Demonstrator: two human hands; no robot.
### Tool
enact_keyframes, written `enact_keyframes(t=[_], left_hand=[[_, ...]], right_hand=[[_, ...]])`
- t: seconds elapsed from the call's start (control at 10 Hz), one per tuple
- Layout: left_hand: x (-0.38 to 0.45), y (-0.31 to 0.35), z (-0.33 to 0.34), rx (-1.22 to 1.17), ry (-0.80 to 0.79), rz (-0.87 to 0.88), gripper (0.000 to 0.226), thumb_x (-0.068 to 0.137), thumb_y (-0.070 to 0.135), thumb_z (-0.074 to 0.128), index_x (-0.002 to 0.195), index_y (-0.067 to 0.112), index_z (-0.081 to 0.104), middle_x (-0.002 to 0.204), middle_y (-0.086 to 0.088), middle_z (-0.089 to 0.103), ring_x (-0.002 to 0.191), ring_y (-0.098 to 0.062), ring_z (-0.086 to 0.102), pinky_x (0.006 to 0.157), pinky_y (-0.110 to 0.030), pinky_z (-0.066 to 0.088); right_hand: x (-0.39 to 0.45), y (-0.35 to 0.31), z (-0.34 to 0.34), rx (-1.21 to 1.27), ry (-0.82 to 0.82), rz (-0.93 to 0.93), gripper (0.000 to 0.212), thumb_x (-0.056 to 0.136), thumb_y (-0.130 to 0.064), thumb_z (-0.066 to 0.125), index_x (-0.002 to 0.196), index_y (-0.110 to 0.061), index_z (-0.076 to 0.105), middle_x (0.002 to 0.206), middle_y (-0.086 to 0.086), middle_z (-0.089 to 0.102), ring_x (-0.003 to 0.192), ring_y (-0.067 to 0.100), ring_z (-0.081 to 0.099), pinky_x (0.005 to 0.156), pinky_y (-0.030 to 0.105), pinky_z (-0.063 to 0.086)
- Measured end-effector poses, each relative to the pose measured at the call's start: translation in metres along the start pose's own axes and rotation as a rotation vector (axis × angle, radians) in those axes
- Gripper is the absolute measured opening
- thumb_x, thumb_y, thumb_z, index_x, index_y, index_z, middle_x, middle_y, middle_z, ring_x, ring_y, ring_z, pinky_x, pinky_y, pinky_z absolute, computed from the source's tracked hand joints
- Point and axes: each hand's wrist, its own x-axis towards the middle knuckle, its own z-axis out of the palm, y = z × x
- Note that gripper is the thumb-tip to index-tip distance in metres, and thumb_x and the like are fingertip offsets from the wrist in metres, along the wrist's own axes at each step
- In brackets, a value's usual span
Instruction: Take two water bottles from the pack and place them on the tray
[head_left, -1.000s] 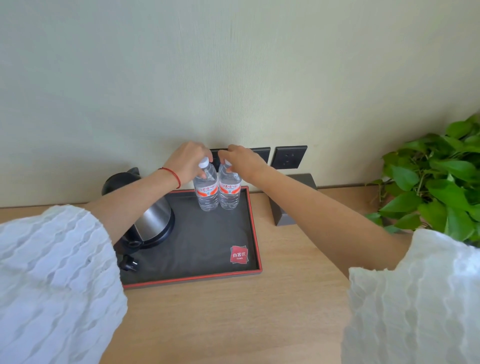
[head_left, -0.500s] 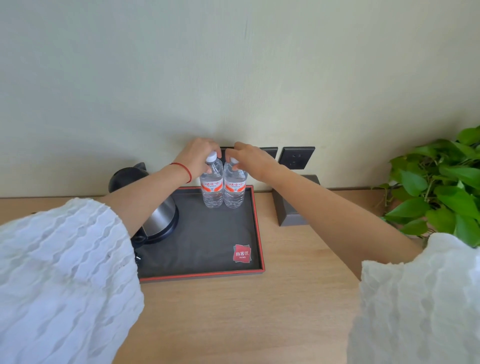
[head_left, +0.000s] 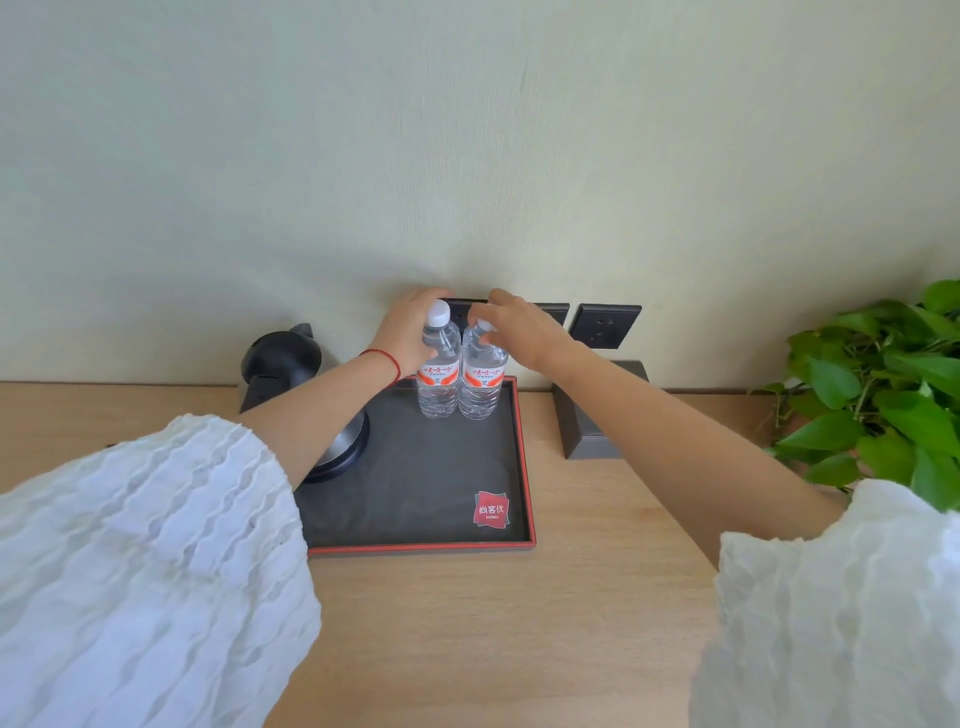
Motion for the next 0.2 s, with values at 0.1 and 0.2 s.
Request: enact_keyframes(t=[0.1,0.2], left_hand=[[-0.013,0.004,-0.001,-0.122,0.045,-0.099,0.071,0.069,-0.004,0.074,0.132,0.003,0.042,0.137,-0.019,0.046,0.127,-0.033,0.042,0.106,-0.037,0.034],[-0.025,0.004,-0.005,-0.288,0.159,-0.303,0.065,0.075,0.001,0.07,0.133,0.0,0.039,0.132,-0.022,0.049,0.122,-0.034,0.048,0.104,-0.039,0.037]], right_hand=[[-0.007,-0.005,0.003,0.097,0.066,0.07,0.037,0.093,-0.015,0.052,0.13,-0.015,0.047,0.118,0.019,0.052,0.1,0.036,0.056,0.083,0.045,0.052],[-0.019,-0.002,0.008,0.258,0.236,0.221,0.039,0.091,-0.019,0.053,0.129,-0.014,0.045,0.115,0.016,0.057,0.102,0.033,0.057,0.079,0.044,0.052]])
